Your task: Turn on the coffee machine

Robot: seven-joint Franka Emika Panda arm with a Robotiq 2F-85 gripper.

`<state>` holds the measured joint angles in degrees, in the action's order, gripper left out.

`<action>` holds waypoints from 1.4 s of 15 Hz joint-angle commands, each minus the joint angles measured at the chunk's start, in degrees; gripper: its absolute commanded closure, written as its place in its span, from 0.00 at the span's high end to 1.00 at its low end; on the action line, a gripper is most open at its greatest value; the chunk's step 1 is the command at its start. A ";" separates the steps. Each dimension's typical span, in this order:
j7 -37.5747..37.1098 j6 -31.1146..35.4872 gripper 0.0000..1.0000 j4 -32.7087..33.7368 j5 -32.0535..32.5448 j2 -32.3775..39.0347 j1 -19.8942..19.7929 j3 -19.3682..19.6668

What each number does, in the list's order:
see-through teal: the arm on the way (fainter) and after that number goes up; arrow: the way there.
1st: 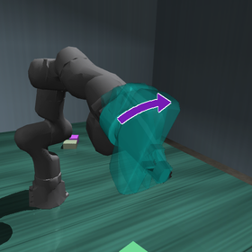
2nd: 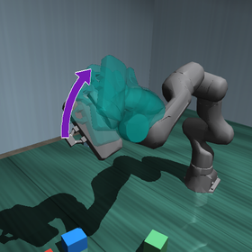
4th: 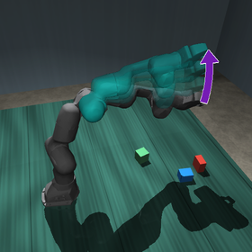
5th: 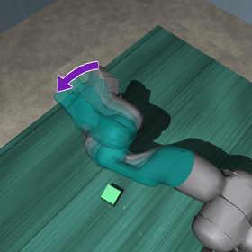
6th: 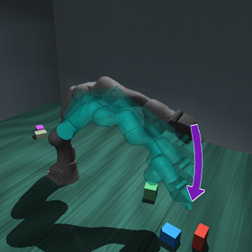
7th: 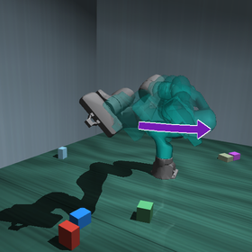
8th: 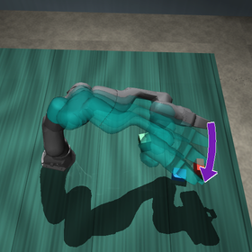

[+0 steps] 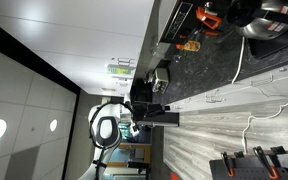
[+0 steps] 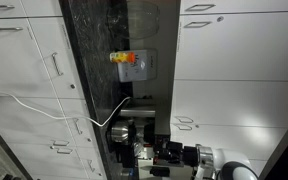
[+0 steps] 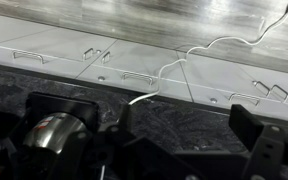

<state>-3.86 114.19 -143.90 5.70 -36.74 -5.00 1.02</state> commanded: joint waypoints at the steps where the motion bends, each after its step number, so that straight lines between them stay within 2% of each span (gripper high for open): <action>1: 0.70 3.31 1.00 -1.11 3.98 -2.64 -2.76 1.77; 5: 4.20 7.75 1.00 -0.21 7.17 -3.02 -5.03 6.25; 8: 9.75 10.50 1.00 0.84 9.25 -2.57 -6.18 9.94; 13: 19.71 10.89 1.00 4.69 9.99 -0.59 -6.90 15.76; 15: 21.78 10.32 1.00 5.56 9.86 -0.32 -6.93 16.58; 16: 20.06 10.73 1.00 3.82 8.81 -1.57 -7.11 16.06; 21: 20.93 10.73 1.00 4.46 8.82 -1.09 -7.10 16.43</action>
<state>16.71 124.94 -139.53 14.97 -37.97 -11.54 17.90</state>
